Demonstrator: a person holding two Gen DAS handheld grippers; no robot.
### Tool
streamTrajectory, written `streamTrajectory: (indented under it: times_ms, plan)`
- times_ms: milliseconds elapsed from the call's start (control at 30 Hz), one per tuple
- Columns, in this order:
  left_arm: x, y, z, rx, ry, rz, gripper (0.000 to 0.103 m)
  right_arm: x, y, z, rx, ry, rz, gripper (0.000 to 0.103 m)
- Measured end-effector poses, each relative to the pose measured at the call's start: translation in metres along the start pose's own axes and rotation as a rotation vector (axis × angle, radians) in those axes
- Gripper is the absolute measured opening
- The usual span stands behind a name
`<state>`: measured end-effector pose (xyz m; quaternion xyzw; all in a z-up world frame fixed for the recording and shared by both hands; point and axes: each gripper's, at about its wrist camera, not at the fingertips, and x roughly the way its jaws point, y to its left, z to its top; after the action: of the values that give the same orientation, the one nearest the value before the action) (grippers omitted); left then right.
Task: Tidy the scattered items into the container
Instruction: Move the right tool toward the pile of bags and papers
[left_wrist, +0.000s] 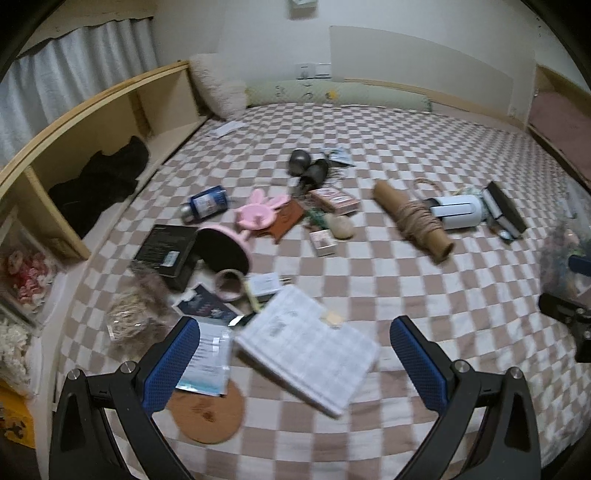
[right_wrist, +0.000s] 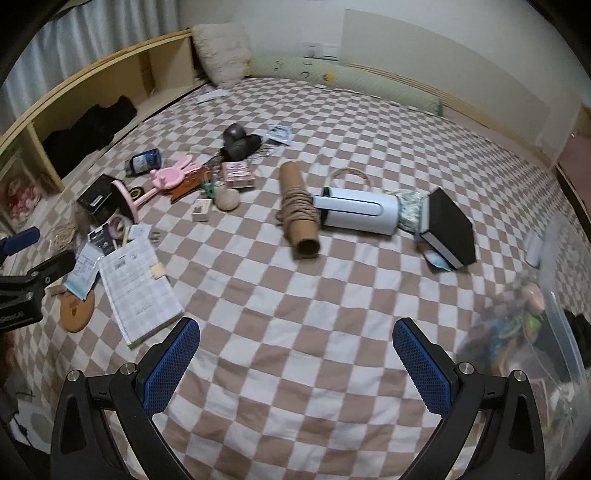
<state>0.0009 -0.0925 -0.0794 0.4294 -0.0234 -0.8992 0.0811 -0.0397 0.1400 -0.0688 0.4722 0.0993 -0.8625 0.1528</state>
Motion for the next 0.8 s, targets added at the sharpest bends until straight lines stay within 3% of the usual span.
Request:
streamTrajectory:
  times_ms: [500,800]
  plan:
    - [0.025,0.075,-0.028,-0.057,0.053,0.152,0.103,0.026,0.054,0.011,-0.076,0.028,0.073,0.103]
    - [0.055,0.087,-0.044,0.096,0.092,0.324,0.103,0.041,0.081,0.016,-0.111,0.042,0.104,0.103]
